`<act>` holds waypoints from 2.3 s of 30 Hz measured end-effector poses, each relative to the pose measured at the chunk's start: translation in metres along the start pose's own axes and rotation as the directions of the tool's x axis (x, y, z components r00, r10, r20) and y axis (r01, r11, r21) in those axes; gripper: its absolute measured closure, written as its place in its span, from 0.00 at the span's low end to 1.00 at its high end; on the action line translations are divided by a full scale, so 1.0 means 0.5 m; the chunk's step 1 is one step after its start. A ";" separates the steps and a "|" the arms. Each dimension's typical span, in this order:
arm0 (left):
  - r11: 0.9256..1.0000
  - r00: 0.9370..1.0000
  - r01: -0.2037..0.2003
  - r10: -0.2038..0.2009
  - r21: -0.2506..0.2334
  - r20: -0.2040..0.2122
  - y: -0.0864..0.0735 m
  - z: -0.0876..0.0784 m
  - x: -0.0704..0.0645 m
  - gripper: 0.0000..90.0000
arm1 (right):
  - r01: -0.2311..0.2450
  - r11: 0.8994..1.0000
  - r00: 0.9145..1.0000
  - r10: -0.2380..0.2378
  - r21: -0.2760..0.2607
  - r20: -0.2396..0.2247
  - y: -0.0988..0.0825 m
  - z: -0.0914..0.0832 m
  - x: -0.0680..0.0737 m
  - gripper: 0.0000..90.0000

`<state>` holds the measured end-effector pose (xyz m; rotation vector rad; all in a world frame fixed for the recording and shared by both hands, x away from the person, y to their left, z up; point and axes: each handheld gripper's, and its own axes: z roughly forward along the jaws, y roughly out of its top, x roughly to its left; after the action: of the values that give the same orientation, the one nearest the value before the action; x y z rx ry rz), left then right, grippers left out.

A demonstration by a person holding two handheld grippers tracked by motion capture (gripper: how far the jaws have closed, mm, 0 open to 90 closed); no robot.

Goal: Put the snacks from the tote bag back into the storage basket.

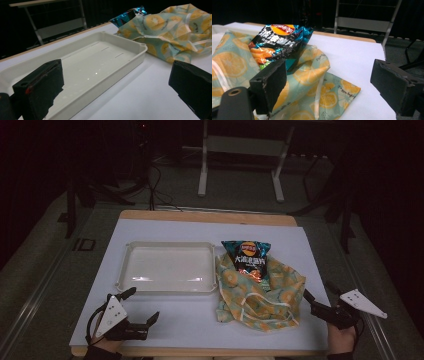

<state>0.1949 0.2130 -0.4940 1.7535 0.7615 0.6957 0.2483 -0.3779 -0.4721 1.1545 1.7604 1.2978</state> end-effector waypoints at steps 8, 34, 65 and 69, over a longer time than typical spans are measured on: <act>1.000 1.000 -0.003 0.003 0.000 0.012 -0.002 0.005 -0.001 0.00 | 0.024 0.998 1.000 -0.024 0.057 -0.005 0.013 -0.012 -0.009 0.15; 1.000 0.999 -0.010 0.009 0.025 0.042 -0.004 0.016 -0.006 0.00 | 0.070 0.992 0.989 -0.056 0.104 -0.134 0.102 0.016 0.027 0.12; 1.000 0.998 -0.017 0.016 0.024 0.058 -0.004 0.018 -0.008 0.00 | 0.162 0.984 0.965 -0.143 0.074 -0.220 0.240 0.152 0.061 0.18; 0.999 0.998 -0.019 0.018 0.026 0.059 -0.004 0.018 -0.008 0.00 | 0.159 0.983 0.963 -0.134 0.091 -0.233 0.241 0.184 0.058 0.22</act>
<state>0.1991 0.2052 -0.4990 1.7989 0.7183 0.6463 0.3498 -0.3020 -0.3838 0.9422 2.0634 1.2980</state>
